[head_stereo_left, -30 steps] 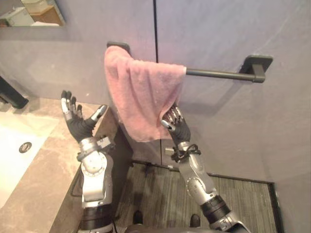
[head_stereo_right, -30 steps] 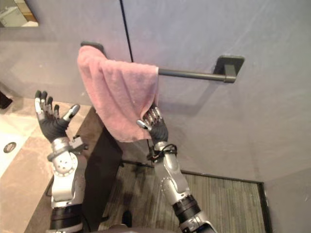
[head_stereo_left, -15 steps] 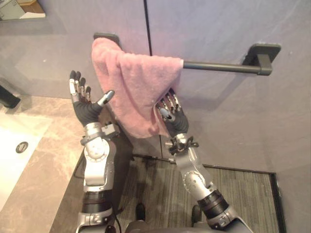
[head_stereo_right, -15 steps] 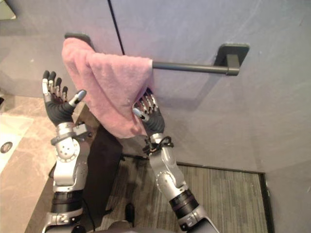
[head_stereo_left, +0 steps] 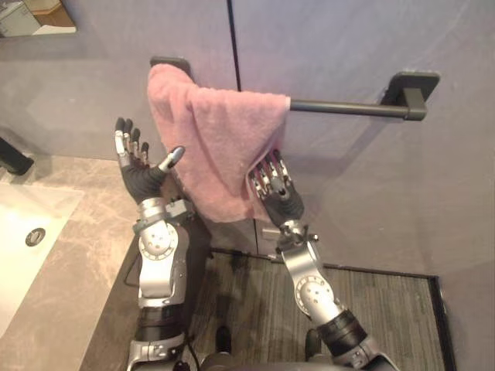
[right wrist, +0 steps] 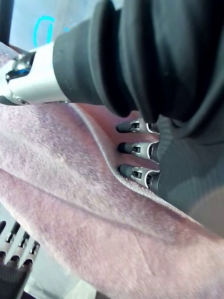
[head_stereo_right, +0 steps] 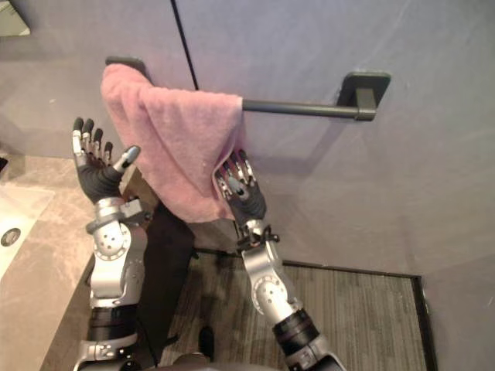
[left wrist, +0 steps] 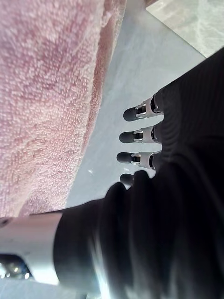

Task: Organize washtable

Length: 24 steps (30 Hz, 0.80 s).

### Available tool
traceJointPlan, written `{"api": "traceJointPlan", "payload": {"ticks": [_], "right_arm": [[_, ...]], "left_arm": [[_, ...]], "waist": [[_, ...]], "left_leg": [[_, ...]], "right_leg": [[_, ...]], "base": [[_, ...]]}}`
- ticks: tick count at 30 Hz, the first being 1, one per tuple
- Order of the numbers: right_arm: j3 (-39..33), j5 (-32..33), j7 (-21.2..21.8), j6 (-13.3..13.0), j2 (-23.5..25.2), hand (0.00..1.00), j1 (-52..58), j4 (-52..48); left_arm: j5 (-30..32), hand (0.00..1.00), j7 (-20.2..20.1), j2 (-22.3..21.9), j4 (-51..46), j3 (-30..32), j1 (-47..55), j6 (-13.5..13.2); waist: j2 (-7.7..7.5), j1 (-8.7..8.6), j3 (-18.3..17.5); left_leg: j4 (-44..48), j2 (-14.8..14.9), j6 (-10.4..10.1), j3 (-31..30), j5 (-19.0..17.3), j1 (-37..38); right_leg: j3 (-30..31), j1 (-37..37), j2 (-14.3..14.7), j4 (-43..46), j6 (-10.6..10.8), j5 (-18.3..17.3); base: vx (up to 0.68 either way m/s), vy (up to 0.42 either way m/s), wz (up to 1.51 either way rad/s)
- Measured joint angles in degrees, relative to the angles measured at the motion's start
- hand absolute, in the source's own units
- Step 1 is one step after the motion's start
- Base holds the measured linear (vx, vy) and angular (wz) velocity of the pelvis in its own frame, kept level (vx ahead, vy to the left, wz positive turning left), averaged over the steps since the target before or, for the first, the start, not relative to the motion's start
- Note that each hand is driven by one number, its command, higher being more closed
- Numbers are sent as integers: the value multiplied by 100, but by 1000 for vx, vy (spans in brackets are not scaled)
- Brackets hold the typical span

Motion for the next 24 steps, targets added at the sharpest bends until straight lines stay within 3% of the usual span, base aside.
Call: {"api": "traceJointPlan", "payload": {"ticks": [6,8,18,24], "right_arm": [[-273,-381,188,346,-329,0,1077,7],[-522,-594,241,453,-374,0,1331,12],[-1305,-1032,255,471,-443,0,1535,116],[-1515,-726,260,463,-452,0,1243,347]], "left_arm": [[0,0,-222,12,0,58,341,0],[0,0,-329,14,0,211,460,-4],[-4,0,-345,18,0,258,482,-77],[-19,0,-468,21,0,331,555,-130]], "waist": [[-2,-50,-1],[-5,-141,-3],[-8,-151,-5],[-8,-152,-5]], "left_leg": [[-118,-47,10,2,30,117],[-118,-58,11,-1,31,118],[-122,-60,55,9,63,77],[-123,-61,62,36,68,41]], "right_leg": [[-1,93,40,-55,1,1],[1,95,34,-55,1,2],[35,86,54,-169,-2,85],[77,59,64,-238,-9,143]], "base": [[5,4,0],[0,0,0],[0,0,0],[-4,6,-3]]}}
